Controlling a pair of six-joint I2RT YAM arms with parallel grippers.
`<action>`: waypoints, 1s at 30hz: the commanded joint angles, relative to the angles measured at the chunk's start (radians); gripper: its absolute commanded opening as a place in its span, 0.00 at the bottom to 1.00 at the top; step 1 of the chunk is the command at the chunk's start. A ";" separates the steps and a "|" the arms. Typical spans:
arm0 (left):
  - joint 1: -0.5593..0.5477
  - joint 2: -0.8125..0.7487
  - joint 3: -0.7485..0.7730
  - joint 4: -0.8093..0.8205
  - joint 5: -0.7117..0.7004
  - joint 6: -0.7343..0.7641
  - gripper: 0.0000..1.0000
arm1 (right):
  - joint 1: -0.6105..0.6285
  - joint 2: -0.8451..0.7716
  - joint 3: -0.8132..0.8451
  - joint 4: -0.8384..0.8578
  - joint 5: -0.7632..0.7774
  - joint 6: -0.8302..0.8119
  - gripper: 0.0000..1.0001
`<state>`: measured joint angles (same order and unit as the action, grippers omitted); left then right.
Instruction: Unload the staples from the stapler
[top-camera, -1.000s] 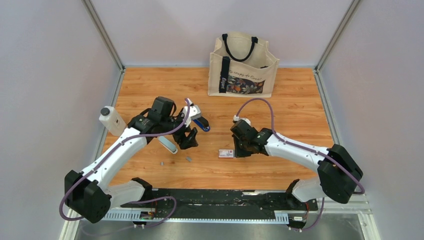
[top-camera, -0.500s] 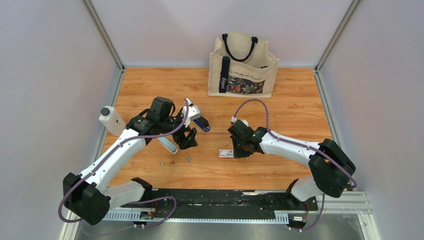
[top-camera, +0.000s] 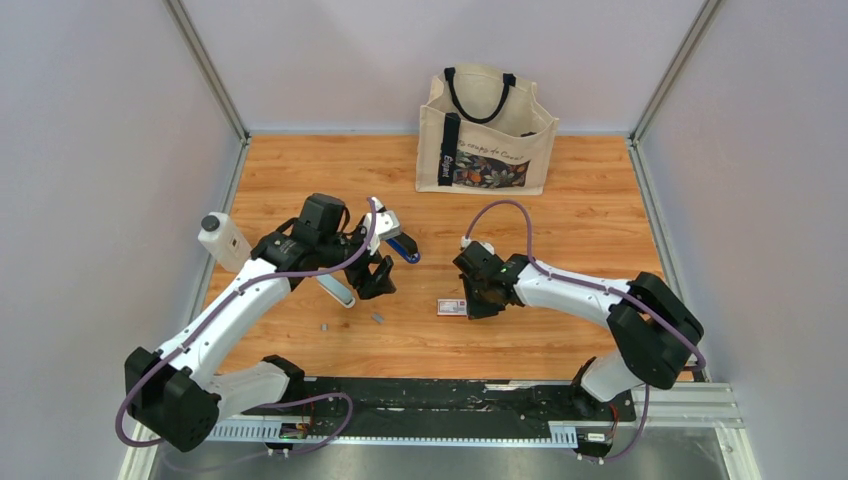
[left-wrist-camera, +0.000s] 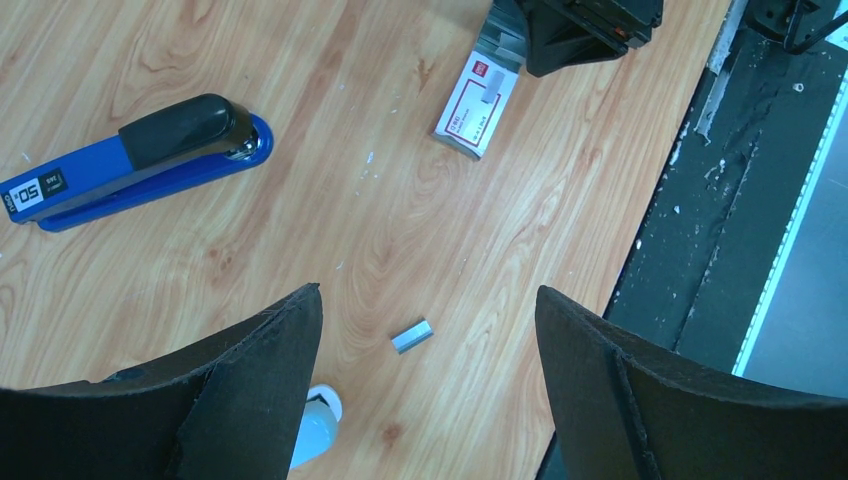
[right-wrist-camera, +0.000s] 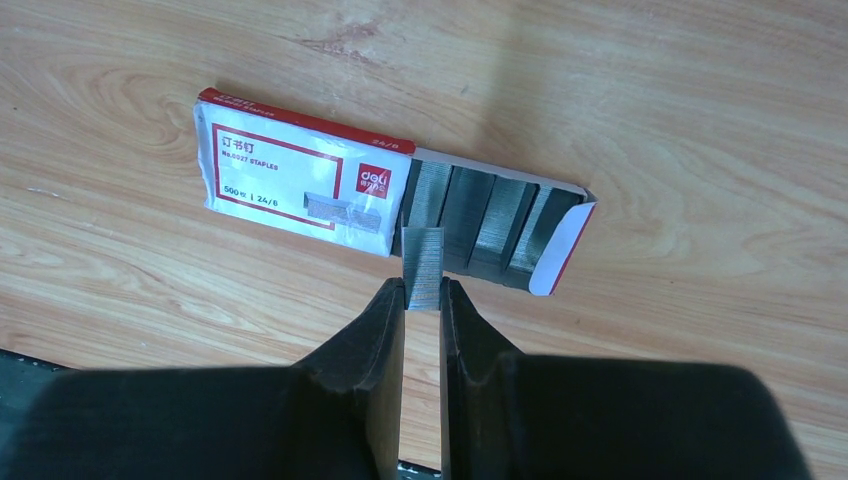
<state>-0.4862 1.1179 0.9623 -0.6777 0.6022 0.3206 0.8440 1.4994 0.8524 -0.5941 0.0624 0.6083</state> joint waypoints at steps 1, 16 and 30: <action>0.000 -0.038 0.001 0.006 0.030 0.021 0.86 | 0.006 0.022 0.042 0.002 -0.006 -0.008 0.01; -0.002 -0.063 -0.008 0.003 0.047 0.026 0.86 | 0.004 0.047 0.083 -0.032 0.010 -0.015 0.19; -0.002 -0.081 -0.020 0.001 0.062 0.034 0.86 | 0.004 0.025 0.083 -0.059 0.027 -0.018 0.21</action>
<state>-0.4866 1.0580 0.9443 -0.6796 0.6334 0.3252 0.8440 1.5387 0.9157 -0.6472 0.0708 0.5964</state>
